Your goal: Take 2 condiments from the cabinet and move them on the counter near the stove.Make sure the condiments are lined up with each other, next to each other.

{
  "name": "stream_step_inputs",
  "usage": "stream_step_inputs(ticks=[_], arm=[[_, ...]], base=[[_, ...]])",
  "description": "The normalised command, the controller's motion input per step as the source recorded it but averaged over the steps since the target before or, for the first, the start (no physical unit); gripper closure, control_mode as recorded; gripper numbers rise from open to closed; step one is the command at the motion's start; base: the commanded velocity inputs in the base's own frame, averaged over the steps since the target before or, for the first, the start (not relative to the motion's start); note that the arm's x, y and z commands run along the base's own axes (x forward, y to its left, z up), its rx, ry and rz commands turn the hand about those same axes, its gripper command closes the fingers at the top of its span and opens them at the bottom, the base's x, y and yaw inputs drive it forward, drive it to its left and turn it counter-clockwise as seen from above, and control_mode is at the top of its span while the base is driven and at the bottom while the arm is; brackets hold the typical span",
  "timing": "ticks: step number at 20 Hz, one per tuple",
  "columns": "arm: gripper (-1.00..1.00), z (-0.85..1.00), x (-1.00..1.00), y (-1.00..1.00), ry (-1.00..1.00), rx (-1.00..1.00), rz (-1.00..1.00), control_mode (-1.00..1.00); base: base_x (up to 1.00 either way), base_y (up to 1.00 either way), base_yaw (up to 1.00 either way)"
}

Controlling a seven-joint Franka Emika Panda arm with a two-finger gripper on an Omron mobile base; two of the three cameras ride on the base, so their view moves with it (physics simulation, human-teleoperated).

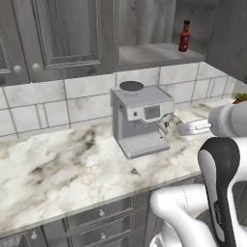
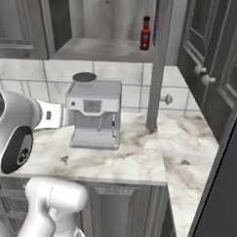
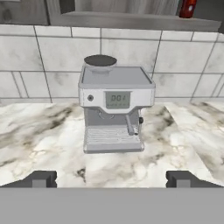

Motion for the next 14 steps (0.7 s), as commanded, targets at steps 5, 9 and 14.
stream_step_inputs(ticks=[5, 9, 14], arm=[[-1.0, 0.0, 0.0, 0.0, 0.0, 0.0, 0.0, 1.0], [-1.0, 0.0, 0.0, 0.0, 0.0, 0.0, 0.0, 1.0], [-1.0, 0.0, 0.0, 0.0, 0.0, 0.0, 0.0, 1.0]], base=[[0.52, -0.42, 0.0], [0.39, -0.61, 0.0], [0.62, -0.18, -0.01]])
